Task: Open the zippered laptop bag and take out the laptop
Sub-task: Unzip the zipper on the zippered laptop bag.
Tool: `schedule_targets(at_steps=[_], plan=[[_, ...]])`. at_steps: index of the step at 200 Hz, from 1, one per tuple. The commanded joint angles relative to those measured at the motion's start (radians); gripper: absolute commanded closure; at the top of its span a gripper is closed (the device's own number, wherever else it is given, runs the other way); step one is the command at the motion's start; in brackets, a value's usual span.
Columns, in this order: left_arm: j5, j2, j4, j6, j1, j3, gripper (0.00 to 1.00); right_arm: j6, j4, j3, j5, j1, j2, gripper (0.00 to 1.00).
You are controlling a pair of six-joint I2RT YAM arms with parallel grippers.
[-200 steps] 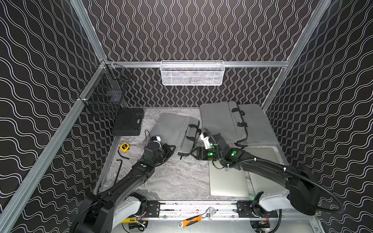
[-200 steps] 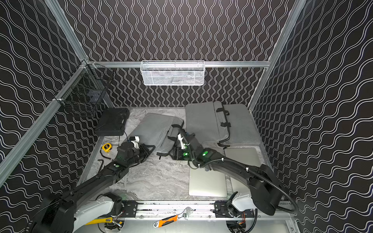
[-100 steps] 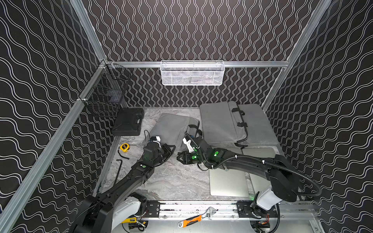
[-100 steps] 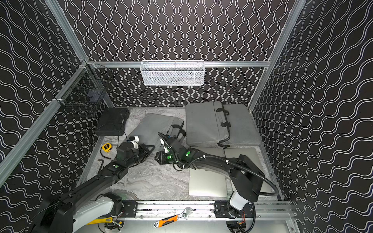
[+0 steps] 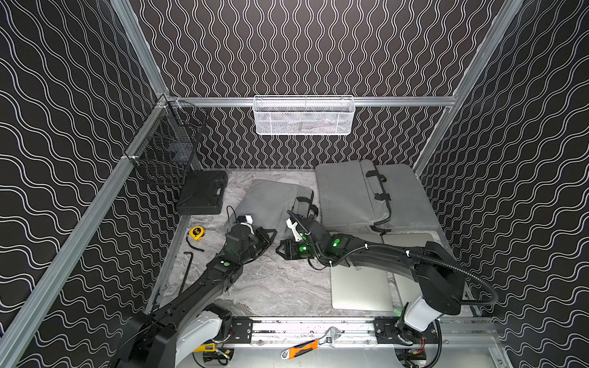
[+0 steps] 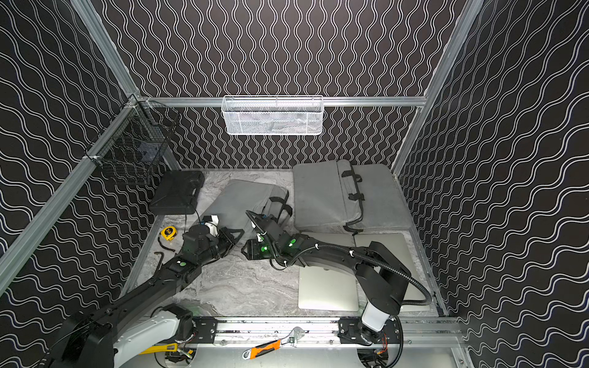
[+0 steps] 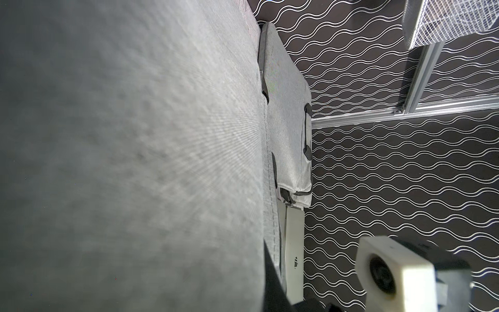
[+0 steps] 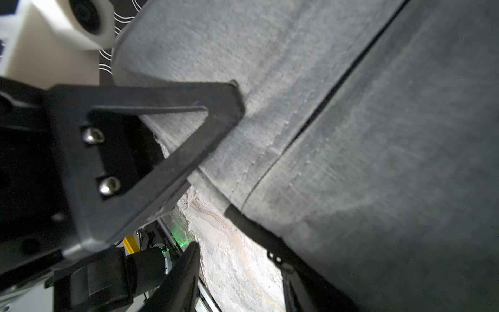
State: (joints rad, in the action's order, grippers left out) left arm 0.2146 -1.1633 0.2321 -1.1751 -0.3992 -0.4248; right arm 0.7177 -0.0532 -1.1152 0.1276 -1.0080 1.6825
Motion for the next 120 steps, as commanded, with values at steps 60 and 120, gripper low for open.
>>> schedule_targets(at_steps=[60, 120], plan=[[0.009, 0.036, 0.056, 0.029, 0.002, 0.010, 1.00, -0.056, -0.019, -0.015, -0.260, 0.005, 0.018, 0.55], [0.016, 0.040, 0.056, 0.024, 0.002, 0.006, 1.00, -0.084, -0.039, -0.033, -0.336, 0.005, 0.022, 0.52]])
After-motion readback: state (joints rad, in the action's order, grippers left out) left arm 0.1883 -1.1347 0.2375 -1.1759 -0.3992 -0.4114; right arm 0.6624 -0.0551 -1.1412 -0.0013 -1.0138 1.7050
